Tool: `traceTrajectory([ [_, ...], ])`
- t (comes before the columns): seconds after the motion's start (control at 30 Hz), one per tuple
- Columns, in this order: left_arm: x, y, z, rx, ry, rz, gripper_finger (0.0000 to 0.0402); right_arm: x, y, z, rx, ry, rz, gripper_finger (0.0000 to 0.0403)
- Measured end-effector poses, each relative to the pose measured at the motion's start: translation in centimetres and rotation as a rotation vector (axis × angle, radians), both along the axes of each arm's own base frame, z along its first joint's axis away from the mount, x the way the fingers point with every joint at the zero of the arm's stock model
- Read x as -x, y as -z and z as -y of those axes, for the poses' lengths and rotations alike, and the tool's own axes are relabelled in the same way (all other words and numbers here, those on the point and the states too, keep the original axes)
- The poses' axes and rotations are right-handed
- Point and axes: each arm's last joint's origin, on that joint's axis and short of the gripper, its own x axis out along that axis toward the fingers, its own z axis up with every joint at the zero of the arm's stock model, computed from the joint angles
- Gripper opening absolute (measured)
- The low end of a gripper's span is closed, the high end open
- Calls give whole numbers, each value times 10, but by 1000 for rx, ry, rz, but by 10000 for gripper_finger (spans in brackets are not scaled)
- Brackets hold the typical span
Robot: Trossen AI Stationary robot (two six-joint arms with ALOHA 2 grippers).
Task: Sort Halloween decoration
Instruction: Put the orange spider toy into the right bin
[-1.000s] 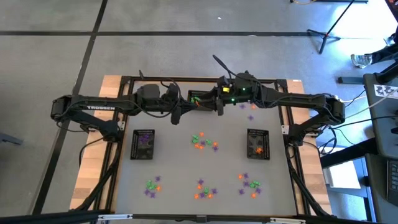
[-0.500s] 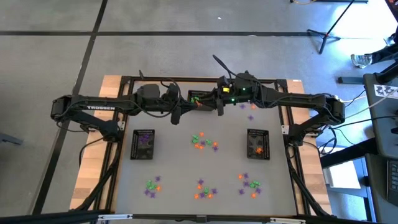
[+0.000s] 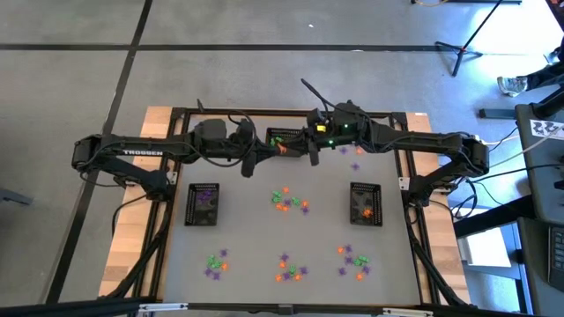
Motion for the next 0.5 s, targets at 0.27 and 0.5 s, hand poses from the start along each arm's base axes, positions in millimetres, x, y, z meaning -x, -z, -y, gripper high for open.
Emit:
traceTrajectory([
  [0.27,2,-1,0,11,52,-3,0,3,-1,-1,-13,-17,-16,1],
  [0.5,3,1,-2,32,110,-23,30,19,-8,-5,-2,-24,-64,1],
])
